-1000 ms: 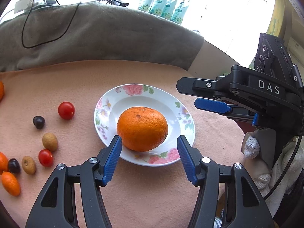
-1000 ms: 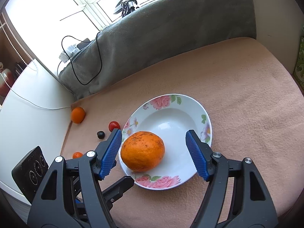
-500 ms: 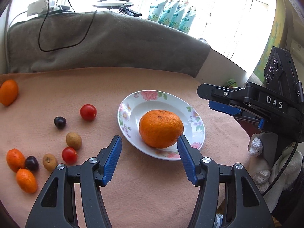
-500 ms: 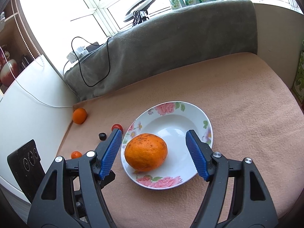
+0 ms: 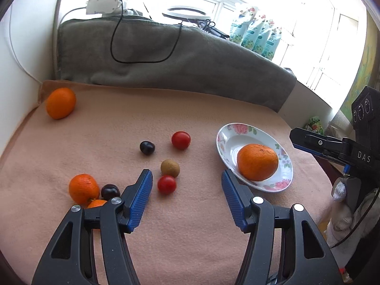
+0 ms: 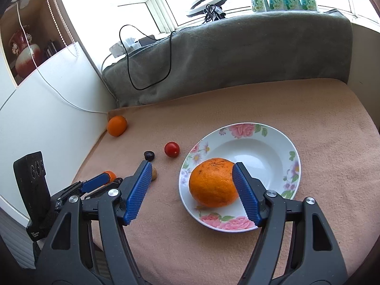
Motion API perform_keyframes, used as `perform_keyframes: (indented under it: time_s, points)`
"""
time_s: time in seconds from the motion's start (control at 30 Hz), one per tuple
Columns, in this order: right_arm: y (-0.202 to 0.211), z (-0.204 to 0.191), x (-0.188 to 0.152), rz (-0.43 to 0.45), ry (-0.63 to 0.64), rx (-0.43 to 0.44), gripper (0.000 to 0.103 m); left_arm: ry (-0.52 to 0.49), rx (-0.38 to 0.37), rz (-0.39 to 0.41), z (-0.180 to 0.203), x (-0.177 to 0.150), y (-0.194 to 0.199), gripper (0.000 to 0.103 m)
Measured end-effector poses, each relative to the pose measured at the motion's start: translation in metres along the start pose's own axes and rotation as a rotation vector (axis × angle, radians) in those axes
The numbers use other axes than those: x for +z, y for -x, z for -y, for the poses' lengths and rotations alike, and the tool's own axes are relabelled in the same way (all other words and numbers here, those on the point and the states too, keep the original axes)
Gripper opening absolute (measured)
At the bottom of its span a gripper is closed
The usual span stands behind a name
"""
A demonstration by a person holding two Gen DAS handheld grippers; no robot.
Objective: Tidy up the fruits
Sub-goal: 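Open the right gripper to release the orange and withdraw, then move the right gripper to a brown round fruit while the left gripper approaches a small tangerine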
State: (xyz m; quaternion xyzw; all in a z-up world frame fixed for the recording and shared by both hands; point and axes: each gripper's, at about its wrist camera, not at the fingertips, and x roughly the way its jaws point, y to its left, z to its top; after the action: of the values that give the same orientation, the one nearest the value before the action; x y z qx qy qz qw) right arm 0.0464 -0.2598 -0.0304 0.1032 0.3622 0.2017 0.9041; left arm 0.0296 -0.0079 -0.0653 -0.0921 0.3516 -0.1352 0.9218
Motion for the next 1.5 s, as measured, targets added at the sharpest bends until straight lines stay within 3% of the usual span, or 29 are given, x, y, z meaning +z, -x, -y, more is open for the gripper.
perform_keyframes:
  time_s: [0.5, 0.6, 1.03, 1.5]
  points:
    - [-0.046, -0.062, -0.021, -0.112, 0.144, 0.083, 0.073, 0.157, 0.101, 0.012, -0.076, -0.009, 0.019, 0.060]
    - [-0.056, -0.072, -0.025, -0.136, 0.171, 0.095, 0.066, 0.171, 0.113, 0.014, -0.086, -0.009, 0.022, 0.060]
    - [-0.104, -0.109, -0.039, -0.247, 0.261, 0.144, 0.048, 0.251, 0.065, -0.026, -0.115, -0.015, 0.014, 0.054]
    - [-0.142, -0.134, -0.045, -0.294, 0.366, 0.125, 0.034, 0.283, 0.020, -0.066, -0.123, -0.014, 0.000, 0.052]
